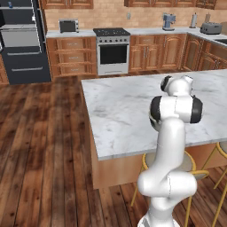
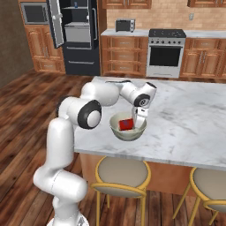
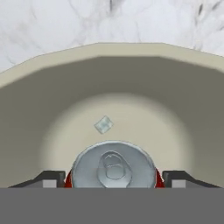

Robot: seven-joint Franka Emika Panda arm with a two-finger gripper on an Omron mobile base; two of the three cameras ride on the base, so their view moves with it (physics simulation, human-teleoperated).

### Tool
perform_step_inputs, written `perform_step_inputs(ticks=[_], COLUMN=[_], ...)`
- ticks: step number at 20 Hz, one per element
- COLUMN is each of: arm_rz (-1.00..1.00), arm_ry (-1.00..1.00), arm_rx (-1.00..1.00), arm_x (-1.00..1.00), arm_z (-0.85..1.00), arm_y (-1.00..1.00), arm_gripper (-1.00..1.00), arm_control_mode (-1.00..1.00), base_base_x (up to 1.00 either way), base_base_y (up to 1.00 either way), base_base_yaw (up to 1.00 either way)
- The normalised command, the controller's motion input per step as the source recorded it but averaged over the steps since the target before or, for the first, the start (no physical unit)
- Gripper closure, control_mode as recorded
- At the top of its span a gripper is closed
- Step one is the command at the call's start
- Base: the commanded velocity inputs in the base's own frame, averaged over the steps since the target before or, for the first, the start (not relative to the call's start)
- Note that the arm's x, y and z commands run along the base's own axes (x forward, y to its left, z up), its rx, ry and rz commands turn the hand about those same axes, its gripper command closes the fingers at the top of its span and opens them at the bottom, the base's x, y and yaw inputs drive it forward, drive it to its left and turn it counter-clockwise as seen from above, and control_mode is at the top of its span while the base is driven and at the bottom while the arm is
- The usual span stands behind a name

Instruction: Open the fridge, grab two sodas, and place both sodas inside the bowl with ice on the dining counter.

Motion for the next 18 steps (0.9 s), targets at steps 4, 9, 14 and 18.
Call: perform_step_inputs(ticks=[4,9,14,18], arm_rz=[-0.01,0.00,0.00,0.00], arm_ry=[0.00,-0.03,-0.09,-0.05], arm_rx=[0.00,-0.01,-0.07,-0.16], arm_x=[-0.06,-0.22,-0.44,-0.35], arm_z=[0.25,0.57,0.76,0.67], arm_y=[0.00,0.00,0.23,0.49], arm_gripper=[-1.00,-1.00,-1.00,-1.00], arm_control_mode=[-1.00,-1.00,-1.00,-1.00], base_base_x=[0.00,0.00,0.00,0.00], base_base_y=[0.00,0.00,0.00,0.00], base_base_yaw=[0.00,0.00,0.00,0.00])
